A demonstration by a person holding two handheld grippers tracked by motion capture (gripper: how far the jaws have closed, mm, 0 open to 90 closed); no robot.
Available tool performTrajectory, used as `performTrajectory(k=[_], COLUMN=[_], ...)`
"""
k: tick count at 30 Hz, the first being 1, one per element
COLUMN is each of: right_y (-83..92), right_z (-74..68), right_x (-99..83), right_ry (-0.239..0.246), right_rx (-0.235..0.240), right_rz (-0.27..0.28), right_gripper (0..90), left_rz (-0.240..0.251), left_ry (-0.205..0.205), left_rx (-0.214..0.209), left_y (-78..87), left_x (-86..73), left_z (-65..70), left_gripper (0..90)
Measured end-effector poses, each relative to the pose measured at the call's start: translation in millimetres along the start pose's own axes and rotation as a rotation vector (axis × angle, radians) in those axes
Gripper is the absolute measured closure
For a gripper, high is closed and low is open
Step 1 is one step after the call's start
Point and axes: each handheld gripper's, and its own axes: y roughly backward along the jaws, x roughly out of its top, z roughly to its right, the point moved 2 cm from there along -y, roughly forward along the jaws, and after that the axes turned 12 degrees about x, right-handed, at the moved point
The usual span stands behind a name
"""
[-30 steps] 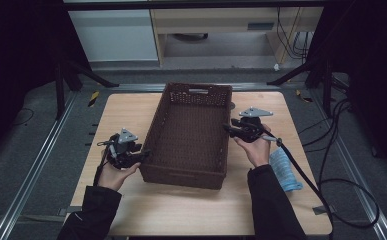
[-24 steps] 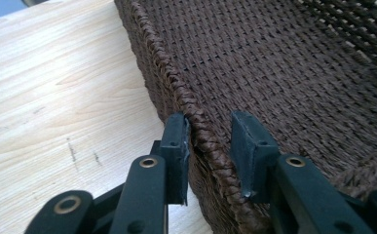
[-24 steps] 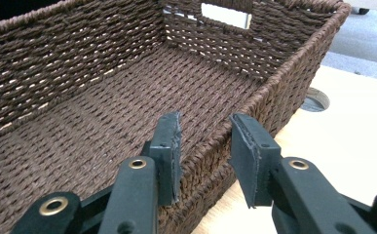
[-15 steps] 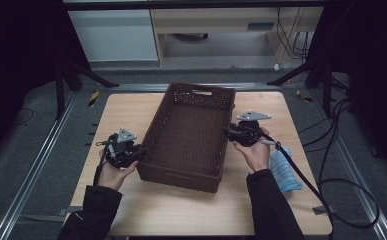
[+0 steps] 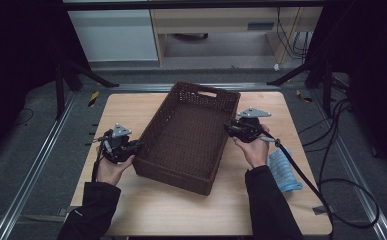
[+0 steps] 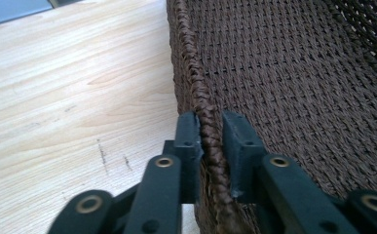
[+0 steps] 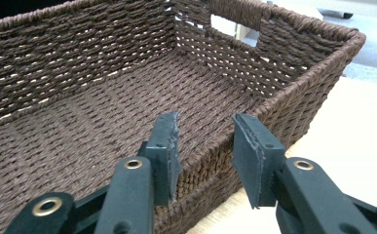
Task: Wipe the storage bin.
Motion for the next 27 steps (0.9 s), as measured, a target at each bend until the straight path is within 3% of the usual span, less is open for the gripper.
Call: performTrajectory(k=[5,9,13,19,22,27], right_y=[3.8,11.0,17.0,14.0,8.8,9.6], right_z=[-3.0,-9.7,-13.3,1.4,7.0,7.0], right_x=[-0.8,-4.1,-2.7,2.4,0.0,-3.1], right_ry=[-0.015,-0.023,0.003,0.013,0.019,-0.03], right_rx=[0.001,0.008,0.026,-0.052,-0.072,-0.043], right_rz=[-0.019,-0.031,-0.044,0.013,-0.009,-0.008], right_gripper=[62.5,61.7,58.4,52.2,53.1,55.7], left_rz=[0.012,-0.006,-0.014,-0.014,-0.002,0.003], left_ry=[0.003,0.013,0.015,0.035,0.047,0.055], left_rx=[0.003,0.002,0.014,0.02,0.026,0.025], left_y=[13.3,12.5,7.5,0.4,0.9,11.0], left_x=[-3.5,-5.7,-3.7,-0.8,-1.7,-5.3], left_z=[-2.2,-6.2,-9.9,-18.5,-20.4,-23.8], left_gripper=[69.8,76.0,81.1,81.6,77.0,64.3])
